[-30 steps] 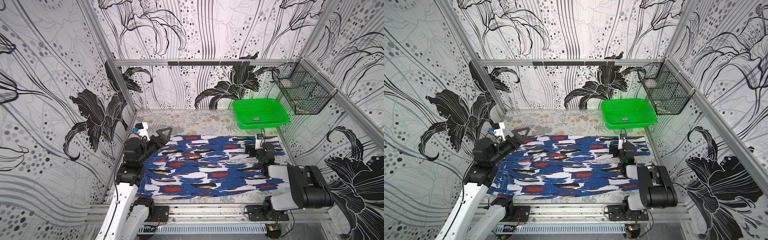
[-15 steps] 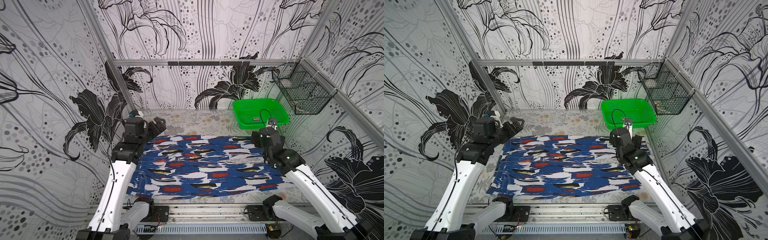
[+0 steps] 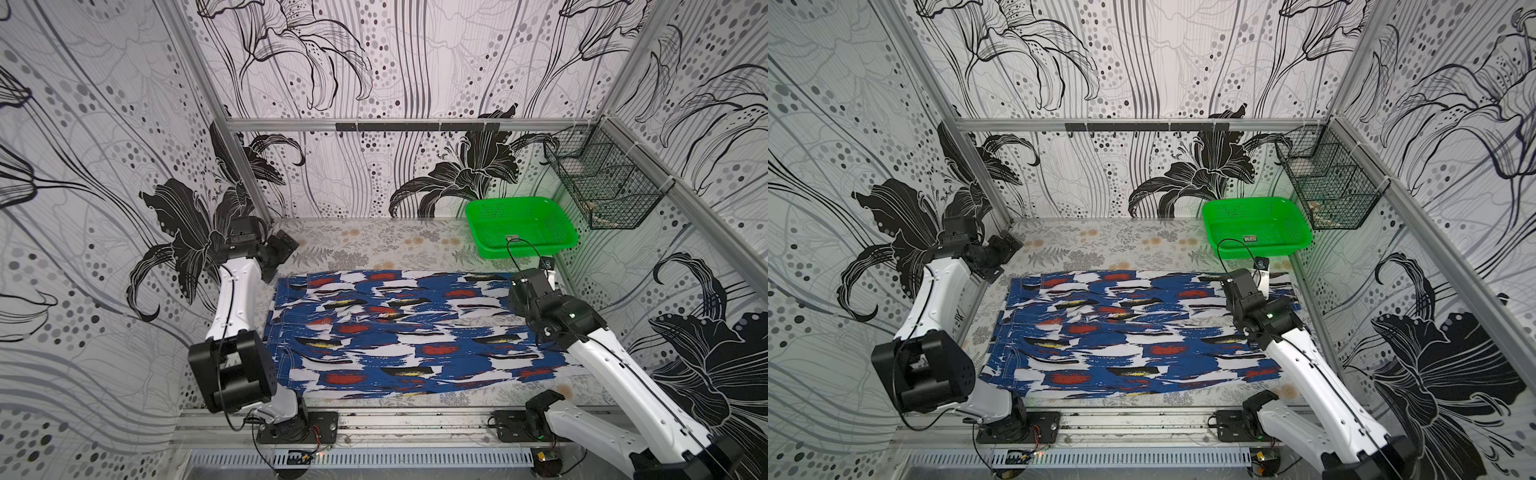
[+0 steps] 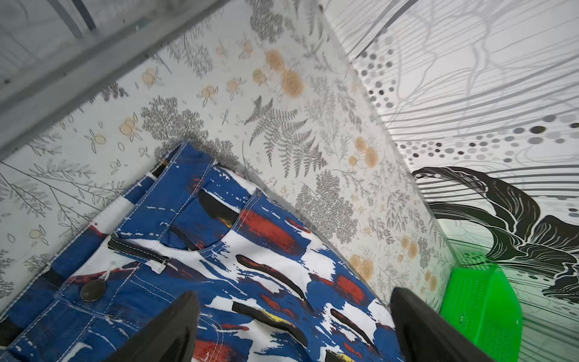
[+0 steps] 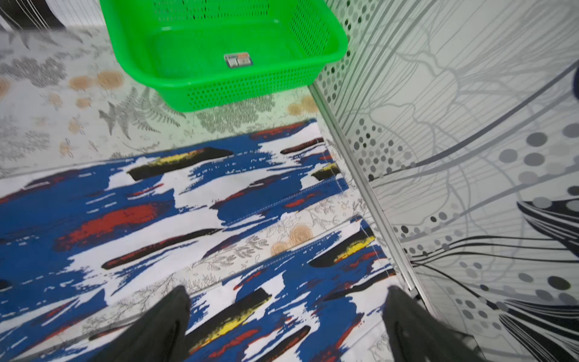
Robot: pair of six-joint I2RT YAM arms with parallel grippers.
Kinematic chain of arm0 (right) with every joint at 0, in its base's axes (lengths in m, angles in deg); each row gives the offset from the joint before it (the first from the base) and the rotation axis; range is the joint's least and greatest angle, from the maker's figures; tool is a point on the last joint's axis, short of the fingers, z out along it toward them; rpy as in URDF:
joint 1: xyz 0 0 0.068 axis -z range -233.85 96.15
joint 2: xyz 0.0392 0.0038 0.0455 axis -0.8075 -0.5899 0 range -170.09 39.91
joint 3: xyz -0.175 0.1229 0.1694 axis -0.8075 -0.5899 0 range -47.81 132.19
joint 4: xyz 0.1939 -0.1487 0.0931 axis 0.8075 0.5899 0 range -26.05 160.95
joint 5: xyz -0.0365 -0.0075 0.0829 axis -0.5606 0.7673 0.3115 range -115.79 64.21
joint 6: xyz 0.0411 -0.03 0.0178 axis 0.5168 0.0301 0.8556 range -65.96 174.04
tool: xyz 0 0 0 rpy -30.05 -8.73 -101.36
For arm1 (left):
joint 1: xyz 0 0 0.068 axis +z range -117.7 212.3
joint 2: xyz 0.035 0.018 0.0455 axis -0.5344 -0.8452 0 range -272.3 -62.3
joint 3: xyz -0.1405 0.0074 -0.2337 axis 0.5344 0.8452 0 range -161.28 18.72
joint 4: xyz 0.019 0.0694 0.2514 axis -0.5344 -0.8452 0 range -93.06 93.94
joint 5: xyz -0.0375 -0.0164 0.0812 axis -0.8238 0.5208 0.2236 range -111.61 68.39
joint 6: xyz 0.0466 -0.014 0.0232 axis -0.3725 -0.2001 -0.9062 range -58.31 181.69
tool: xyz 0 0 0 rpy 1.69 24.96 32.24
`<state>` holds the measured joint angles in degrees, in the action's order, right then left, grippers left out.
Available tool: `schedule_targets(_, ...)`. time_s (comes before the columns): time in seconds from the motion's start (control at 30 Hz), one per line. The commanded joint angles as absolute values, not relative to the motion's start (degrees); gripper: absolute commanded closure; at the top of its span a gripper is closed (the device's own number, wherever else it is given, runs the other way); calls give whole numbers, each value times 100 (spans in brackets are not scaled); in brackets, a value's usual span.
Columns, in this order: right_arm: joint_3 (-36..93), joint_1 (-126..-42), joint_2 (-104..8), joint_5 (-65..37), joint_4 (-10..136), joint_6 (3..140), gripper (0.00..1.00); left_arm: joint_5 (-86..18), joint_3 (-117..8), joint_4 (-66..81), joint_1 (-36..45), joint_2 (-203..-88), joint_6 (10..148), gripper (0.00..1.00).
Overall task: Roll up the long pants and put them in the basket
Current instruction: Fold the long pant at the center of the board.
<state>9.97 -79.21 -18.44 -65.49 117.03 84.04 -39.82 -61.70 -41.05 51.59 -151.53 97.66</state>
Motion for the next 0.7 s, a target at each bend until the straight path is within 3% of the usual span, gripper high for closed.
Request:
schedule_targets(0.0, 1218, -7907, -2370, -6048, 12339, 9069, 0, -4744, -6543, -4418, 5533, -15446, 9809, 4)
schedule_targets(0.33, 429, -7907, -2611, -5846, 11838, 8991, 0, -3556, -7289, -5266, 5887, -16174, 9223, 8)
schedule_targets(0.47, 255, -7907, -2496, -5734, 11683, 8858, 0, -3706, -7405, -5130, 5928, -16613, 9047, 11)
schedule_targets(0.67, 141, -7890, -2414, -5756, 11456, 8594, 10, -3635, -8204, -5499, 5970, -17545, 8829, 20)
